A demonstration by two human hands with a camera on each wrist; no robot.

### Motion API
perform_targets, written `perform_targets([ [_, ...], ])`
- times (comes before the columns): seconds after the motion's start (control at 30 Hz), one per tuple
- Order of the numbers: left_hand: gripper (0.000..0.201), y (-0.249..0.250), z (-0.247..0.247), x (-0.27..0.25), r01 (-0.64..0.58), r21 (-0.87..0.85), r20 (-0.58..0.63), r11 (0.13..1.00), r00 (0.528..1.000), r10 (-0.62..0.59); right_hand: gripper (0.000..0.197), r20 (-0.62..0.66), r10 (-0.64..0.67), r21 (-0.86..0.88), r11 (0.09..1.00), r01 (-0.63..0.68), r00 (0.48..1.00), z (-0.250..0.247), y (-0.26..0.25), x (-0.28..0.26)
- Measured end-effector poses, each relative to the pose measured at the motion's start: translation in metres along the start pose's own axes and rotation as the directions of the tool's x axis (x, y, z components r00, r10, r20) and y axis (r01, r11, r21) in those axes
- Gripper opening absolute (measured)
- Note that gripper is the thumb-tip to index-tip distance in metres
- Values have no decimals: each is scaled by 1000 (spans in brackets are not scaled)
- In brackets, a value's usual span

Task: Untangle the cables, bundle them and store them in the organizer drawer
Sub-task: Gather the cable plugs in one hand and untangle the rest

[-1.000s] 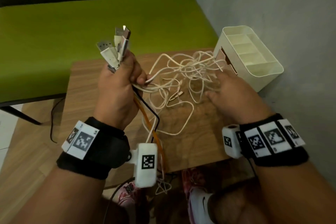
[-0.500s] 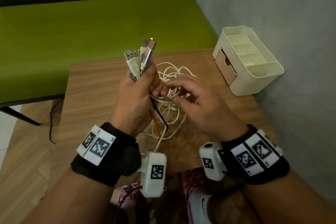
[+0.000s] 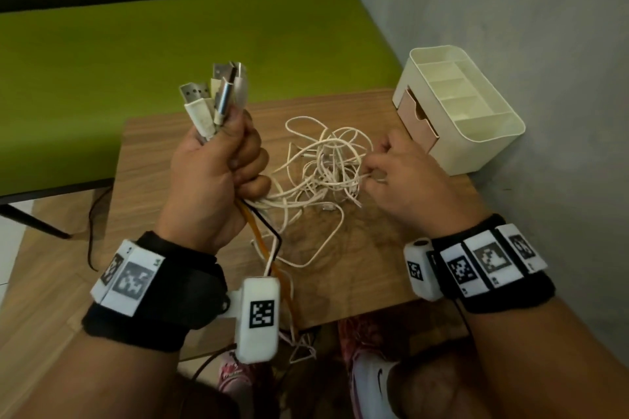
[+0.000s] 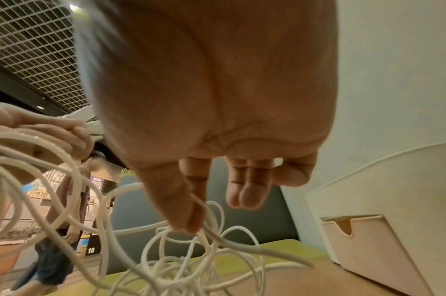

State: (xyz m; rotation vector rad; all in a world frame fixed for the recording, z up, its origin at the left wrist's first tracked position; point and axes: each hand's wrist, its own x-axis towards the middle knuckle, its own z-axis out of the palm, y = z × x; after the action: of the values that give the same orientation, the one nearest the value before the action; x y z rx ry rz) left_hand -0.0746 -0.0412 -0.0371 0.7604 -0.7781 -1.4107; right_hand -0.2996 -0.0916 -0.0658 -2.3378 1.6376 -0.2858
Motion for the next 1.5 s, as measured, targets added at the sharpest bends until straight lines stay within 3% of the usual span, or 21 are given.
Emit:
perform_targets([
  [0.13, 20, 0, -3, 1, 12, 6, -28, 1000, 1000, -12, 25, -187, 131, -55, 988, -144, 974, -3, 8, 4],
  [0.23, 19, -3, -2, 2, 28, 15, -40, 1000, 999, -27, 31, -222, 128, -81, 986, -149, 967, -7, 4, 2],
  [0.33, 17, -5, 0, 2, 38, 11, -46, 999, 998, -38, 34, -327, -83, 69, 991, 111, 941, -16, -8, -6],
  [0.4, 17, -7, 3, 2, 47, 8, -35, 999, 998, -47, 30, -388, -200, 273, 907, 320, 900, -21, -24, -13],
  [0.47, 17, -12, 7, 1, 55, 7, -5, 998, 998, -55, 28, -321, -255, 433, 817, 381, 912, -20, -42, -19],
  [0.57, 18, -17, 12, 0, 61, -2, 38, 998, 997, -61, 27, -43, -289, 596, 761, 256, 956, -8, -53, -22],
  [0.67, 18, -11, 9, 1, 48, -19, 44, 999, 998, -47, 12, 107, -268, 522, 835, 175, 957, -1, -40, -15],
  [0.73, 19, -5, 5, 2, 28, -5, 19, 1000, 999, -28, 21, 132, -244, 430, 887, 166, 961, 0, -30, -10],
  [0.87, 22, 4, -3, 3, -29, 70, -45, 997, 998, 32, 24, -48, -203, 309, 928, 208, 978, -1, -10, 0],
  [0.93, 27, 9, -6, 2, -57, 130, -78, 990, 995, 67, 23, -132, -128, 273, 949, 160, 983, -4, 1, 3],
  [1.07, 20, 9, -11, 2, 14, 325, -151, 946, 988, 37, 26, -183, -71, 199, 974, 108, 981, 1, 7, 8],
  [1.2, 12, -3, 2, -4, 45, 628, -128, 777, 991, 46, 32, -278, -111, 329, 922, 203, 954, 7, -5, 9],
  [1.3, 8, -14, 17, -6, 28, 678, -77, 735, 996, 34, 19, -369, -188, 338, 885, 320, 910, 11, -21, 7],
  [1.4, 3, -17, 17, -5, 54, 755, -52, 654, 998, -21, 14, -428, -212, 295, 886, 357, 879, 15, -25, 8],
  [1.5, 13, -10, 12, -5, 58, 725, -45, 686, 998, -38, 20, -413, -247, 286, 878, 383, 876, 11, -21, 8],
])
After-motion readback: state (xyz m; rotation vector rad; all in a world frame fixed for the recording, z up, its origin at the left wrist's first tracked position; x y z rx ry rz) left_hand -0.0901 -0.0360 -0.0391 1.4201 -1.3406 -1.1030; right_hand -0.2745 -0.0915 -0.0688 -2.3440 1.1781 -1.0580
